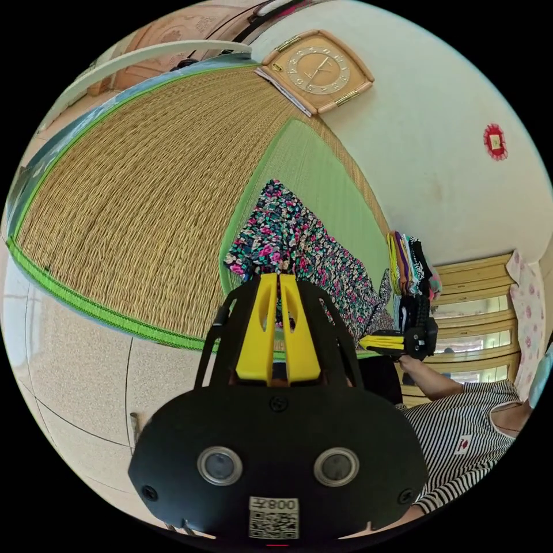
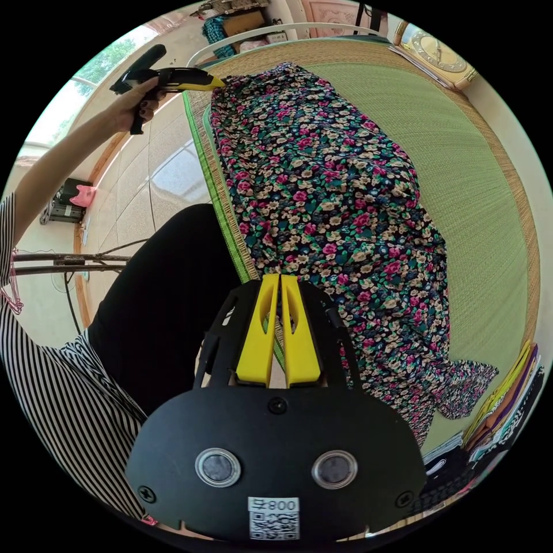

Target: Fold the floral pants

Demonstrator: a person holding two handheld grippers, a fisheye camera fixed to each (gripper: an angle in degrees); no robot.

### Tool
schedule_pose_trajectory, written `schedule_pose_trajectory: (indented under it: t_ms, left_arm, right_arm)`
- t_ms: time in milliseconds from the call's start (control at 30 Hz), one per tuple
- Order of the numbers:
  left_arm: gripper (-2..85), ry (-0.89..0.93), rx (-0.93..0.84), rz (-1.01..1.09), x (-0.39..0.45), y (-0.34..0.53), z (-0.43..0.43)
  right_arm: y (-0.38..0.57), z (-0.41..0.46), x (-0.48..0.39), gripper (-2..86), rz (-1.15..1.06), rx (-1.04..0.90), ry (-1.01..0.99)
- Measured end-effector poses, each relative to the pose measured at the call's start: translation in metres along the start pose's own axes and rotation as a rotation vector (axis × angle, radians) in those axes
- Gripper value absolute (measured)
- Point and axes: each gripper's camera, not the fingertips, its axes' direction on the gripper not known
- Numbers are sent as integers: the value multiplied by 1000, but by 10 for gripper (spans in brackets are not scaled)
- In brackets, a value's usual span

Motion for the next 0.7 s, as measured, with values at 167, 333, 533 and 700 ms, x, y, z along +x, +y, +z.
schedule_pose_trajectory:
  t_ms: [167,333,533,700]
  left_arm:
    - [9,-26,155,43,-7,15,-13]
    - [15,-162,43,-52,-43,25,23]
    - [11,-165,206,12,-23,52,42]
    - [4,-231,23,125,2,63,112]
  right_arm:
    - [5,2,6,5,2,32,-3]
    - [5,21,15,6,13,7,-14]
    - [16,34,36,9,65,44,-79]
    - [31,45,53,9,144,83,-148]
